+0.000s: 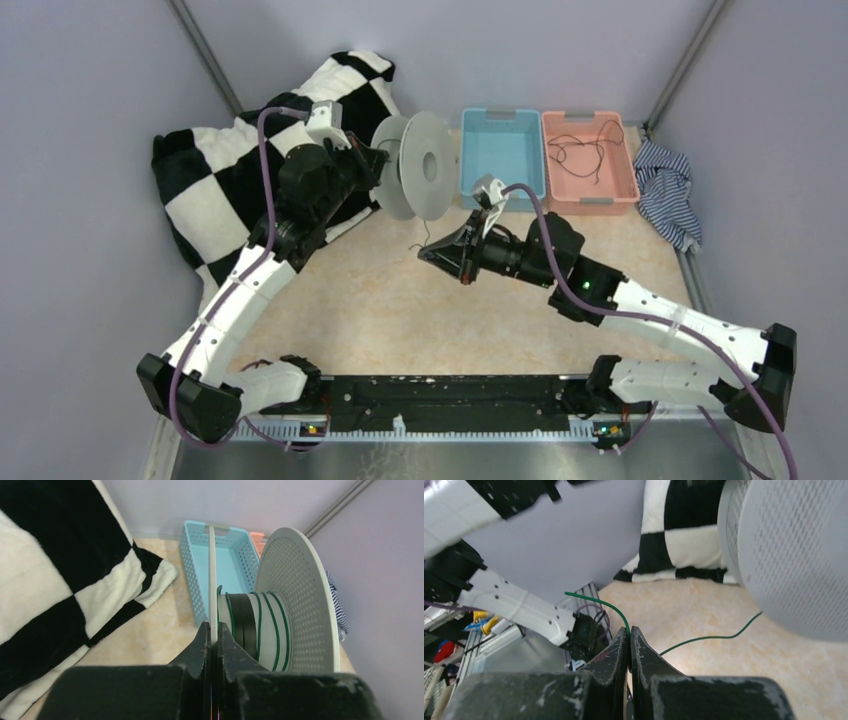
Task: Wrap the cables
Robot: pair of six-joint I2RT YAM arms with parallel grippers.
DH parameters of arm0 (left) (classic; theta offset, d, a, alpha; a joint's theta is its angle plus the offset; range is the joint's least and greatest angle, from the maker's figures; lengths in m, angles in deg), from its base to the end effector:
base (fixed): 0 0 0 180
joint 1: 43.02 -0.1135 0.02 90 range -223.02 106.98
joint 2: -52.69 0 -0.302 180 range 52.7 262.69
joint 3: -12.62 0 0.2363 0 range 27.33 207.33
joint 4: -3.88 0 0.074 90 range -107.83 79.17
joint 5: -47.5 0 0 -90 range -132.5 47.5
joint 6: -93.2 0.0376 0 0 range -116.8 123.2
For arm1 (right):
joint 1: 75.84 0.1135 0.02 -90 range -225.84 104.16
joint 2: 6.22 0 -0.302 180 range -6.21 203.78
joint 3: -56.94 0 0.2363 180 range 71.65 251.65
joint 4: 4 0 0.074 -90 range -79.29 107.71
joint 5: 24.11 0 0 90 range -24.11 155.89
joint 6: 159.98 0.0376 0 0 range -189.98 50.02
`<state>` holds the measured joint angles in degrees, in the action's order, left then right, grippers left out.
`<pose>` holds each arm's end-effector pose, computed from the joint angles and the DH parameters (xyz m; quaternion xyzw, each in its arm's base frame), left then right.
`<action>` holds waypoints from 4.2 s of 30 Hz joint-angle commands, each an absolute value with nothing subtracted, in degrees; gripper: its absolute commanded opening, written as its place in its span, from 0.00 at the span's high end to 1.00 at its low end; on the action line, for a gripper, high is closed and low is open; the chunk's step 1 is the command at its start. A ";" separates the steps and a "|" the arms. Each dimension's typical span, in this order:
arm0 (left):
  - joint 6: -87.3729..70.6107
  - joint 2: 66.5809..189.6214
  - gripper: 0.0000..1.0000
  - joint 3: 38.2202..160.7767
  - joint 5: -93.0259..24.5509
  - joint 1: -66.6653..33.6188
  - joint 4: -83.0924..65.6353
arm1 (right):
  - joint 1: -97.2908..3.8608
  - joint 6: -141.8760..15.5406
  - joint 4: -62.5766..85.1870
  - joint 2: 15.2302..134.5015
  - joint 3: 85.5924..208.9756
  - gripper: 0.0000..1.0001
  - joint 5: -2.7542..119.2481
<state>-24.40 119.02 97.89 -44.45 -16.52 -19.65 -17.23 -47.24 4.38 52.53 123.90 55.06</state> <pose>0.2095 -0.1030 0.4579 -0.0186 0.7346 -0.2973 0.6096 0.1024 0.1814 0.4051 -0.2805 0.6502 0.5088 0.4895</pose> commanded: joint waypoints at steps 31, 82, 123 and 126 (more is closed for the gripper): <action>-7.83 111.16 1.00 94.87 -29.19 -15.78 -20.49 | -29.53 -48.89 -3.24 75.71 155.33 1.00 59.22; -2.44 117.02 1.00 107.55 -11.10 -15.79 -30.15 | -42.90 -42.62 -3.83 54.87 122.97 0.93 56.60; -0.88 117.21 1.00 109.71 -5.26 -15.84 -32.41 | -43.63 -38.69 -4.78 54.28 113.31 0.79 57.36; -0.91 117.01 1.00 109.72 -5.41 -15.81 -32.25 | -43.64 -37.59 -5.25 53.70 111.52 0.75 56.27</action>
